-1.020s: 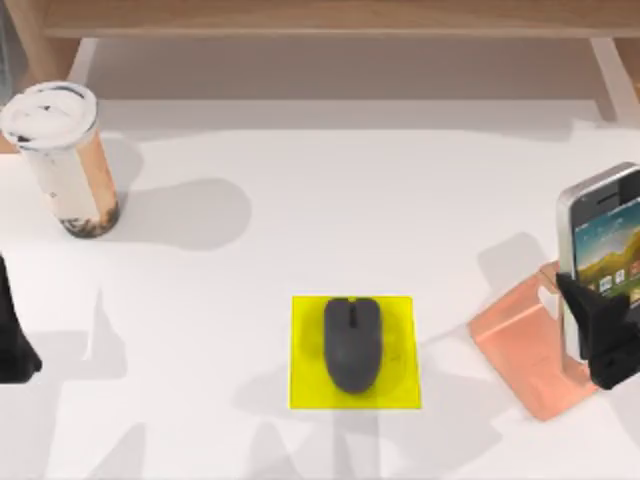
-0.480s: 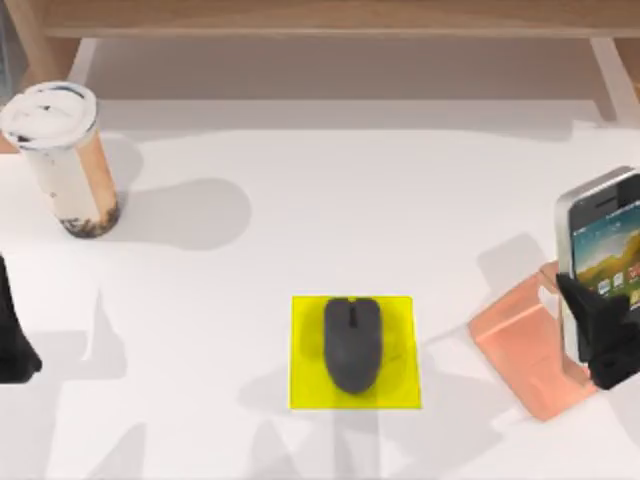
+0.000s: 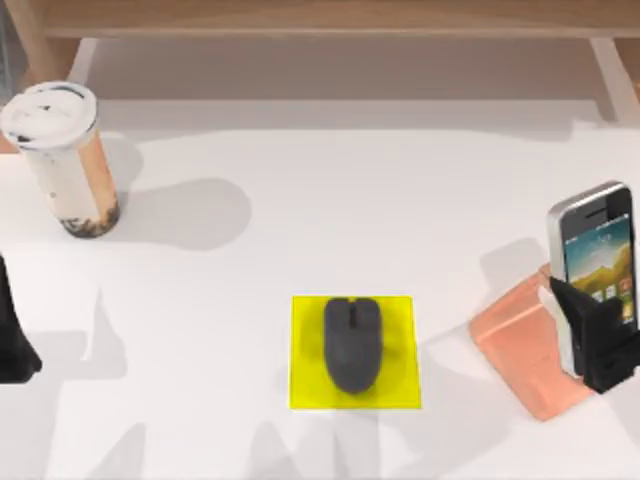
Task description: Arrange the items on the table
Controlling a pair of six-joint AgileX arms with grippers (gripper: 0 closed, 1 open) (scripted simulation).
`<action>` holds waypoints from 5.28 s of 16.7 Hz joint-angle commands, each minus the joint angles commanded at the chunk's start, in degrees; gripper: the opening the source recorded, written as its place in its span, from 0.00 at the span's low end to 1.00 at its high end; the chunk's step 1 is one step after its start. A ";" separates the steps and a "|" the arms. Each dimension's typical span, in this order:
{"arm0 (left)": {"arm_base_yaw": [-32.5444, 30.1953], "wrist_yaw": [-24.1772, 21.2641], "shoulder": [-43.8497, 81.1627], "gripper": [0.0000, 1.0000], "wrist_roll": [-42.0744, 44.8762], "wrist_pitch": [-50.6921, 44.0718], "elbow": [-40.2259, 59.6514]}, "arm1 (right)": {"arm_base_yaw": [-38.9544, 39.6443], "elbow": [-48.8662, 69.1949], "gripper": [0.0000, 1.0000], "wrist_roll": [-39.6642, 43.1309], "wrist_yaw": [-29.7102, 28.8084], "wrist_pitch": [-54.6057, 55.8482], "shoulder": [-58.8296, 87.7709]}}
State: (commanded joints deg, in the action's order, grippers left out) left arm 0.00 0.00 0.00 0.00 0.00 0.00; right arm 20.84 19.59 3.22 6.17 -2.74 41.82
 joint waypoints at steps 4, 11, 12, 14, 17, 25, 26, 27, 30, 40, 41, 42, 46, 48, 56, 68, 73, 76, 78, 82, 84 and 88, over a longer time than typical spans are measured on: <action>0.00 0.00 0.00 1.00 0.00 0.00 0.00 | 0.37 -0.14 1.00 -0.21 -0.33 -0.63 -0.78; 0.00 0.00 0.00 1.00 0.00 0.00 0.00 | 3.29 -1.09 1.00 -1.35 -2.95 -5.44 -6.62; 0.00 0.00 0.00 1.00 0.00 0.00 0.00 | 3.69 -1.22 1.00 -1.52 -3.34 -6.12 -7.44; 0.00 0.00 0.00 1.00 0.00 0.00 0.00 | 4.45 -1.46 1.00 -1.85 -4.12 -7.43 -9.09; 0.00 0.00 0.00 1.00 0.00 0.00 0.00 | 5.63 -1.77 1.00 -2.21 -5.08 -9.23 -11.17; 0.00 0.00 0.00 1.00 0.00 0.00 0.00 | 1.36 -4.27 1.00 -2.32 -5.15 -7.26 -15.71; 0.00 0.00 0.00 1.00 0.00 0.00 0.00 | -0.29 -5.41 1.00 -2.39 -5.22 -6.51 -17.66; 0.00 0.00 0.00 1.00 0.00 0.00 0.00 | -2.19 -6.73 1.00 -2.46 -5.31 -5.66 -19.89; 0.00 0.00 0.00 1.00 0.00 0.00 0.00 | -8.86 -11.34 1.00 -2.74 -5.62 -2.66 -27.72; 0.00 0.00 0.00 1.00 0.00 0.00 0.00 | -20.84 -19.59 1.00 -3.22 -6.17 2.73 -41.82; 0.00 0.00 0.00 1.00 0.00 0.00 0.00 | -20.84 -19.59 1.00 -3.22 -6.17 2.73 -41.82; 0.00 0.00 0.00 1.00 0.00 0.00 0.00 | -20.84 -19.59 1.00 -3.22 -6.17 2.73 -41.82; -0.36 0.47 5.20 1.00 -0.27 4.07 0.53 | -20.84 -19.59 1.00 -3.22 -6.17 2.73 -41.82; -0.81 0.89 10.77 1.00 -0.52 8.35 1.17 | -20.84 -19.59 1.00 -3.22 -6.17 2.73 -41.82; -3.69 2.51 47.41 1.00 -1.48 35.42 6.37 | -20.84 -19.59 1.00 -3.22 -6.17 2.73 -41.82; -5.11 2.17 108.02 1.00 -0.36 79.28 19.65 | -20.84 -19.59 1.00 -3.22 -6.17 2.73 -41.82; -4.73 1.91 116.92 1.00 -0.10 87.58 23.71 | -20.84 -19.59 1.00 -3.22 -6.17 2.73 -41.82; -4.73 1.90 116.95 1.00 -0.10 87.61 23.73 | -20.84 -19.59 1.00 -3.22 -6.17 2.73 -41.82; -4.83 1.92 116.81 1.00 -0.12 87.48 23.52 | -20.84 -19.59 1.00 -3.22 -6.17 2.73 -41.82; -4.65 1.81 118.16 1.00 -0.10 85.82 26.74 | -20.84 -19.59 1.00 -3.22 -6.17 2.73 -41.82; -4.54 1.69 119.31 1.00 -0.10 84.45 29.25 | -20.84 -19.59 1.00 -3.22 -6.17 2.73 -41.82; -4.47 1.61 120.04 1.00 -0.10 83.59 30.83 | -20.84 -19.59 1.00 -3.22 -6.17 2.73 -41.82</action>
State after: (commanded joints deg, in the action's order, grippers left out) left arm -4.47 1.61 120.04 -0.10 83.59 30.83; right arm 0.00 0.00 0.00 0.00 0.00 0.00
